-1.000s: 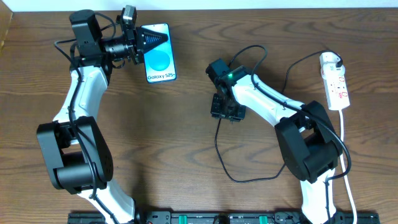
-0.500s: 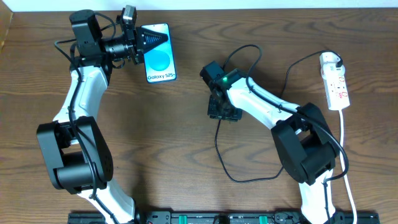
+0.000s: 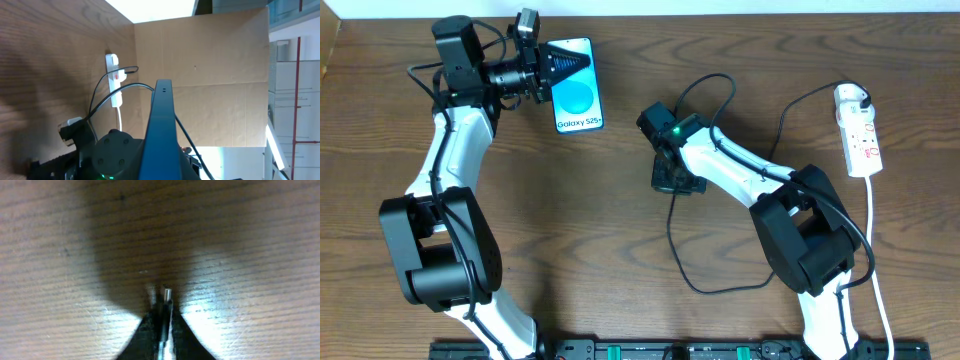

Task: Plug charger to phone and switch on socket
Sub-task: 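Lift the plug with the right gripper toward the phone's bottom edge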

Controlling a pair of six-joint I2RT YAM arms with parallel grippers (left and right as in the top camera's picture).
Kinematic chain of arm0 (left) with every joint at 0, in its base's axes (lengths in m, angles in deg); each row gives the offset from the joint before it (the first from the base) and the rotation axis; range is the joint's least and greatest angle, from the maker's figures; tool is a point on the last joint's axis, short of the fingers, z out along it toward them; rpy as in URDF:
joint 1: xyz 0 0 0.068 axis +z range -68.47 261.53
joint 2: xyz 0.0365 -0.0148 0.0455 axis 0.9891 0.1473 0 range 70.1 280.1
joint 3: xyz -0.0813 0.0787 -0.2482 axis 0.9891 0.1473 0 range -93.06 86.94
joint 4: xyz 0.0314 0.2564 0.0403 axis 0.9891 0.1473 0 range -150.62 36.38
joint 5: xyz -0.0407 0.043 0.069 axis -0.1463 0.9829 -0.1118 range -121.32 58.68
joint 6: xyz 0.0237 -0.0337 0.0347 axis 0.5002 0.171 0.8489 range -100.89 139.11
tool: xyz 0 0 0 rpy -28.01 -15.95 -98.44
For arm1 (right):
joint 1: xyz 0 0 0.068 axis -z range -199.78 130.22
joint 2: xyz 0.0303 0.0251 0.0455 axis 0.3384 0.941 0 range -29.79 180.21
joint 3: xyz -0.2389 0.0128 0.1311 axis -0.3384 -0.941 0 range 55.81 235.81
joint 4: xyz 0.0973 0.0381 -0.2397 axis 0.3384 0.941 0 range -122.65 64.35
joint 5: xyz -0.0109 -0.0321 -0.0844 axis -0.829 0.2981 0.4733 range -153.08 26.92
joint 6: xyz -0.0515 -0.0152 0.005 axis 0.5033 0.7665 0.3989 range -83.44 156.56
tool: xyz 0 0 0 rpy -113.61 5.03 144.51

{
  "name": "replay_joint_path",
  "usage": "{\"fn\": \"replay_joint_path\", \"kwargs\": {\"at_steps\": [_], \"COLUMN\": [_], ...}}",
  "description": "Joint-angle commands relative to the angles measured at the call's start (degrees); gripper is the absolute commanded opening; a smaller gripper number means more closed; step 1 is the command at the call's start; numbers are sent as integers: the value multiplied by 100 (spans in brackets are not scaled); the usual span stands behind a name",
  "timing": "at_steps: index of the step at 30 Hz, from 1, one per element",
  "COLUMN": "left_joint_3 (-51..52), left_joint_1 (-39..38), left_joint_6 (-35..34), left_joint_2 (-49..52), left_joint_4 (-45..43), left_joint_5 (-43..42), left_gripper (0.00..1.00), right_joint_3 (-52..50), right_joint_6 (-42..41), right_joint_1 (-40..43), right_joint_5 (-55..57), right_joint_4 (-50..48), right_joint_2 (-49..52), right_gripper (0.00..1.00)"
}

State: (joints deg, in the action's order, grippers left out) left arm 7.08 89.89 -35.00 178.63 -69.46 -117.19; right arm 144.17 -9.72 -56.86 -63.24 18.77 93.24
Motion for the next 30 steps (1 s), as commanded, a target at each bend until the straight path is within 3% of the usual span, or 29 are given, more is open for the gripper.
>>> {"fn": "replay_joint_path", "kwargs": {"at_steps": [1,8,21,30], "left_joint_3": [-39,-26,-26,-26], "left_joint_1": [9,9,9,-79], "left_joint_6": [55,52,52,304], "left_joint_2": [-127,-127,-127,-127], "left_joint_4": [-26,-26,-31,-101], "left_joint_5": [-221,-219,98,1161], "left_gripper": [7,7,7,8], "right_joint_3": [9,116,129,129], "right_joint_6": [-37,658,4680,5412], "right_joint_1": [-9,271,1628,1856], "right_joint_5": [-111,-1460,-6502,-8205], "right_joint_4": [2,101,-809,-1266], "right_joint_2": [249,234,232,232], "right_gripper": [1,1,1,1]}}
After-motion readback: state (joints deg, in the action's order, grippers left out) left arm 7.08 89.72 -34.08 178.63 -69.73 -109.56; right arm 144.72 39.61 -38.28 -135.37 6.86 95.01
